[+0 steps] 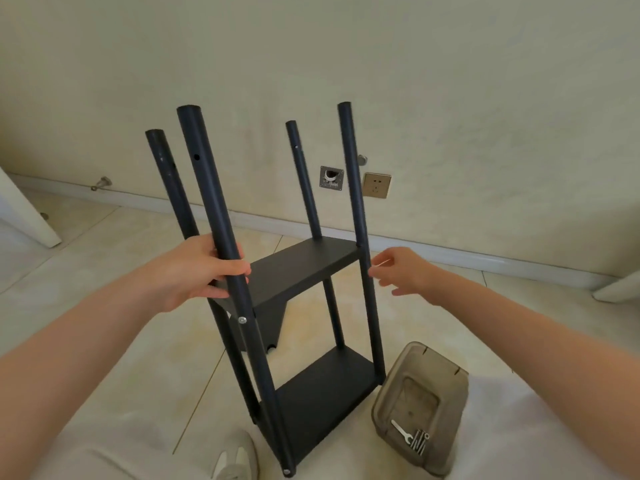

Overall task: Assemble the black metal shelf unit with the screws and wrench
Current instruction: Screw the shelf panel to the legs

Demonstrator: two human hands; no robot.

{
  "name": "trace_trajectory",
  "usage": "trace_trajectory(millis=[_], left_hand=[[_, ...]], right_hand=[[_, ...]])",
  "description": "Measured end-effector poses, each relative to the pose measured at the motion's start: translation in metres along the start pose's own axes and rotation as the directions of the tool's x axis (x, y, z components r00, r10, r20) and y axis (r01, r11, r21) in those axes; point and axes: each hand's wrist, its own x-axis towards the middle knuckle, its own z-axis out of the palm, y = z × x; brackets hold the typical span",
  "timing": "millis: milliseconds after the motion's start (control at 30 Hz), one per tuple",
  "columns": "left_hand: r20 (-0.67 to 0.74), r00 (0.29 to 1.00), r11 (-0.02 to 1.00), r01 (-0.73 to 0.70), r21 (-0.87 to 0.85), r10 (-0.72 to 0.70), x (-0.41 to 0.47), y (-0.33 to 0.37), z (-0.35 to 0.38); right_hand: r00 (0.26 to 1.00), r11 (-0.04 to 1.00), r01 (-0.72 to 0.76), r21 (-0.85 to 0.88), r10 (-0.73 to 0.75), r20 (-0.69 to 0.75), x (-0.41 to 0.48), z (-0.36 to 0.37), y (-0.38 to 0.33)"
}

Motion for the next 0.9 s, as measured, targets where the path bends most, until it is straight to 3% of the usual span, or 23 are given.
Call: trace_trajectory(millis=[133,400,700,900], left_hand=[[-0.024,0.999,0.998,-0.03,0.061,0.032,-0.004,-0.004,-0.003],[-0.175,0.963,0.969,-0.171,0.181,0.203,0.006,-0.011,-0.006],[-0.261,0.932,0.948,-0.184,0.261,0.252,0.022,-0.016,-0.008],[-0.23,0.925,0.928,-0.232,0.292,0.304,0.03,-0.01,0.01]], right_hand=[[0.991,0.987,-0.066,0.149,0.083,-0.106,0.015,-0.01,0.004],[0.994,0.953,0.063,0.297,-0.032,-0.108,0.021,-0.015,-0.004],[0.983,0.965,0.146,0.216,-0.118,-0.142,-0.004,-0.005,0.017],[0.98,0.973,0.123,0.197,-0.088,-0.179,-0.024,-0.017,0.039]])
